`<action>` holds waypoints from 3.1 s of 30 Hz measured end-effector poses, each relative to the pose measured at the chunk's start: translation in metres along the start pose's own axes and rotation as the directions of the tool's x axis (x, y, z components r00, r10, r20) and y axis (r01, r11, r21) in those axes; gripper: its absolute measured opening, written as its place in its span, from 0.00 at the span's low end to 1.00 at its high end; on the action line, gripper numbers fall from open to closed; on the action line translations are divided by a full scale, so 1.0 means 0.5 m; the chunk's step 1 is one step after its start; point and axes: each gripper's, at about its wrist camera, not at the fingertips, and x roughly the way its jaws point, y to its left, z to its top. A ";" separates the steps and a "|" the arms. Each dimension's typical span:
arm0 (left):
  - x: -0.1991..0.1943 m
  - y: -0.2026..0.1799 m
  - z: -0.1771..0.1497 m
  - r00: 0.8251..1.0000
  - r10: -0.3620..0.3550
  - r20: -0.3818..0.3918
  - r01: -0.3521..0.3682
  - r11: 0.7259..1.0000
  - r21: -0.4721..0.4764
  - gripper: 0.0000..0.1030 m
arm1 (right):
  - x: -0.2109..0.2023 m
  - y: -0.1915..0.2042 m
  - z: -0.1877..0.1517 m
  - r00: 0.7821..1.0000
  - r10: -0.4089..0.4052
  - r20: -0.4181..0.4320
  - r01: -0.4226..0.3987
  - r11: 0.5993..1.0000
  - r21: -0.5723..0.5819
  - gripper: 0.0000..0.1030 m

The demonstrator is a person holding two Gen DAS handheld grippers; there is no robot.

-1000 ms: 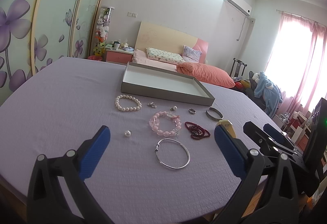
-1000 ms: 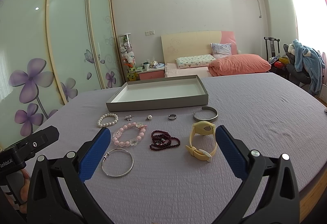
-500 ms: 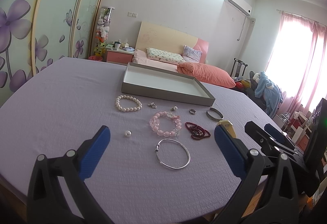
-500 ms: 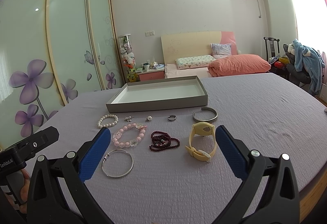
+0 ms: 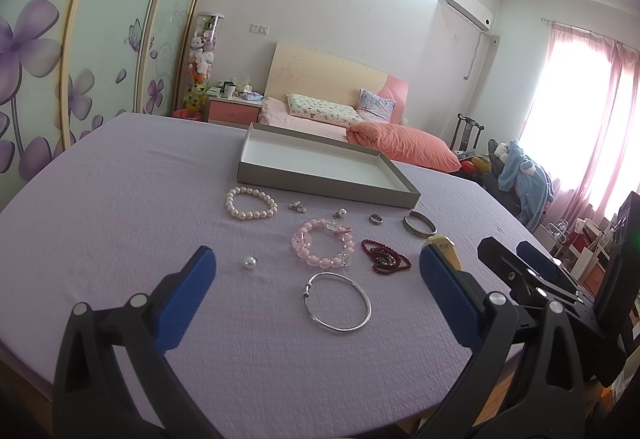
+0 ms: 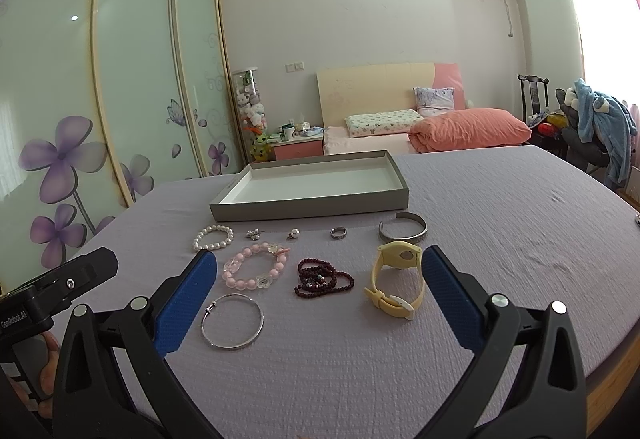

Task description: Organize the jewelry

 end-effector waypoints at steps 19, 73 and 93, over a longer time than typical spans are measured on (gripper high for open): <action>0.004 -0.003 0.002 1.000 0.003 -0.001 -0.003 1.000 -0.003 0.98 | 0.003 0.004 0.003 1.000 0.001 0.003 -0.001 1.000 -0.001 0.99; 0.170 0.110 -0.040 0.950 0.148 -0.274 -0.156 0.988 -0.005 0.98 | 0.223 -0.131 -0.030 0.873 -0.229 -0.430 0.264 0.964 0.023 0.83; 0.220 0.113 -0.024 0.932 0.182 -0.313 -0.184 0.983 0.023 0.95 | 0.217 -0.118 -0.035 0.905 -0.135 -0.404 0.179 0.981 0.074 0.36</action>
